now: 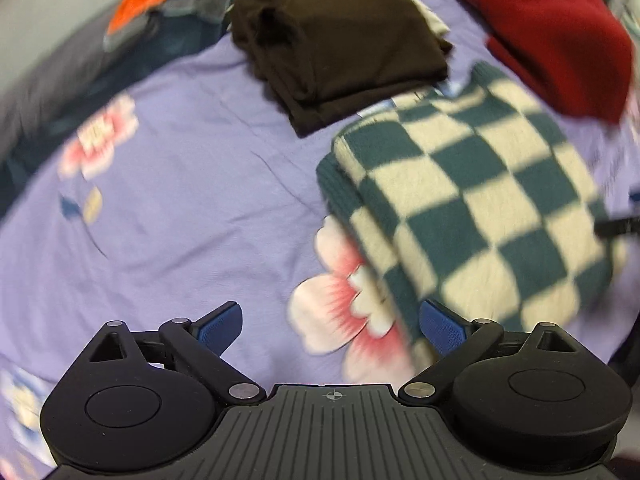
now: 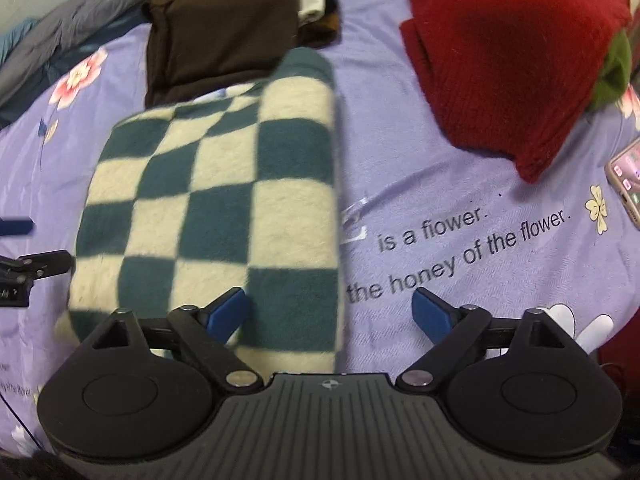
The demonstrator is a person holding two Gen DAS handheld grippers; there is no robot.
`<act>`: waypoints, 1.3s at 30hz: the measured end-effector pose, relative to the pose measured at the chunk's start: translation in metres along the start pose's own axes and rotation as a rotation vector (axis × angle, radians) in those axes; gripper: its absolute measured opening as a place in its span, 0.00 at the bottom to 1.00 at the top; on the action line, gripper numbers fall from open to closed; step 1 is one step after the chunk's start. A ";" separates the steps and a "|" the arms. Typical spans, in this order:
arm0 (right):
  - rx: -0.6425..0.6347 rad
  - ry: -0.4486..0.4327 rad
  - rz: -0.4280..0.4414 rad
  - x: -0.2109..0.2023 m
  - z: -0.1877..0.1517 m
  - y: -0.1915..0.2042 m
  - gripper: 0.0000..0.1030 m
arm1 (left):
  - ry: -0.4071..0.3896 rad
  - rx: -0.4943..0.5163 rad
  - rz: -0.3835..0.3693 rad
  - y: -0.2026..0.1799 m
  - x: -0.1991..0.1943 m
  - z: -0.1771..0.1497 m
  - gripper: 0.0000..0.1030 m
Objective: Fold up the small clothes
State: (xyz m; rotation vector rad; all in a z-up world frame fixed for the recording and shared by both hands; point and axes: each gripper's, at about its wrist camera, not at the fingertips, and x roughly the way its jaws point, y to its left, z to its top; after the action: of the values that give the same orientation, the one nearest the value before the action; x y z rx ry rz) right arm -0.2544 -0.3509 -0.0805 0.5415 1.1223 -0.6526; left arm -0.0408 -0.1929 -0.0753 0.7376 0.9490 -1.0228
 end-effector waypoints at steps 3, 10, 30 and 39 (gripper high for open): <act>-0.006 0.012 0.038 -0.011 -0.010 0.016 0.96 | 0.020 0.119 0.068 -0.004 -0.013 -0.021 1.00; -0.173 0.053 0.088 -0.028 -0.027 0.076 0.97 | 0.076 0.237 0.133 -0.014 -0.039 -0.047 1.00; -0.119 0.010 -0.094 -0.062 0.012 0.065 1.00 | 0.137 0.000 -0.012 -0.030 -0.057 0.030 1.00; -0.159 0.035 -0.111 -0.056 0.010 0.067 1.00 | 0.190 0.021 0.031 -0.030 -0.044 0.020 1.00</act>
State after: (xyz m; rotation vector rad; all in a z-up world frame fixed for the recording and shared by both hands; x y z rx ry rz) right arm -0.2163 -0.2998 -0.0203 0.3573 1.2327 -0.6449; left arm -0.0726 -0.2046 -0.0297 0.8762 1.0875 -0.9485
